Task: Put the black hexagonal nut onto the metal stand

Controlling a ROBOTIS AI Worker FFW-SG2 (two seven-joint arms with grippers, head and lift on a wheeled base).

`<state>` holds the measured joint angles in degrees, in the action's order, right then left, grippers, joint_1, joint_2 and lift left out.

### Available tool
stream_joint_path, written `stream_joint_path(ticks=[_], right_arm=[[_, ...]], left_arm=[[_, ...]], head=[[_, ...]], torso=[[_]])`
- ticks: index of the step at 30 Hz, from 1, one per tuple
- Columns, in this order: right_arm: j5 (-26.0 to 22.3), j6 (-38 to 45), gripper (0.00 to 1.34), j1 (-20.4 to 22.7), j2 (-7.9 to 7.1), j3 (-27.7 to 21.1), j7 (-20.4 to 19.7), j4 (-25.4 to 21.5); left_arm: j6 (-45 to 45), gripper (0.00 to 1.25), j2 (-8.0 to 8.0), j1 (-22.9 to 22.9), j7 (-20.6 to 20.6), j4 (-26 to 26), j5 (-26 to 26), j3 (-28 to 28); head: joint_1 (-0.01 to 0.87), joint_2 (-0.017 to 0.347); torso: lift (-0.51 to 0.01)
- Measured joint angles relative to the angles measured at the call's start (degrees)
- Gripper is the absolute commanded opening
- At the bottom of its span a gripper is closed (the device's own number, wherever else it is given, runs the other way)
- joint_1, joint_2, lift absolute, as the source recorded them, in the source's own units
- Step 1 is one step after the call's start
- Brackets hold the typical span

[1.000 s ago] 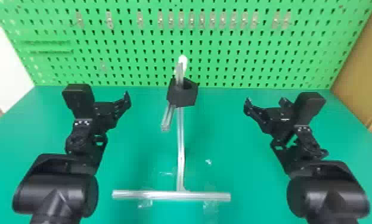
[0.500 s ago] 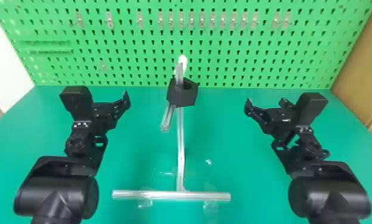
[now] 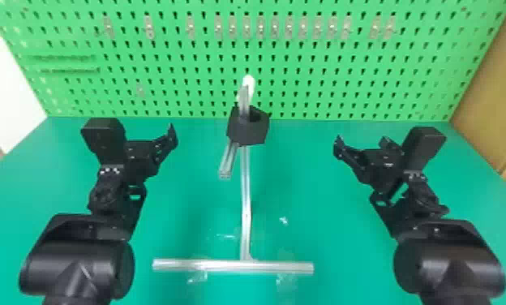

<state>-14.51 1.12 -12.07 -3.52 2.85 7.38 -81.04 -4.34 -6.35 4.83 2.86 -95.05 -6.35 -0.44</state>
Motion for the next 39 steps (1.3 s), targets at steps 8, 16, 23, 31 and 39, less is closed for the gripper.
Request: stream_joint_path(ticks=[8, 16, 23, 31, 39], right_arm=[[-0.5, 0.0, 1.29, 0.0, 0.12, -0.4, 0.0, 0.1], [-0.3, 0.3, 1.29, 0.0, 0.18, -0.6, -0.1, 0.3], [1.0, 0.6, 1.29, -0.2, -0.38, 0.1, 0.1, 0.3], [2.2, 0.7, 1.29, -0.5, -0.69, 0.6, 0.4, 0.3], [3.6, 0.7, 1.28, -0.2, -0.25, -0.5, 0.4, -0.4]], left_arm=[[0.3, 1.09, 0.00, 0.0, -0.1, 0.3, 0.0, 0.0], [0.3, 1.09, -0.01, 0.1, -0.2, 0.5, 0.0, -0.1], [0.1, 1.09, 0.00, 0.1, -0.3, 0.5, -0.1, -0.1], [-0.5, 1.09, -0.02, 0.2, -0.7, 0.5, -0.1, -0.1], [-0.6, 1.09, -0.03, 0.2, -0.7, 0.6, -0.1, 0.0]], head=[[0.693, 0.081], [0.693, 0.081], [0.693, 0.081], [0.693, 0.081], [0.693, 0.081]], torso=[[-0.001], [-0.001], [-0.001], [-0.001], [-0.001]])
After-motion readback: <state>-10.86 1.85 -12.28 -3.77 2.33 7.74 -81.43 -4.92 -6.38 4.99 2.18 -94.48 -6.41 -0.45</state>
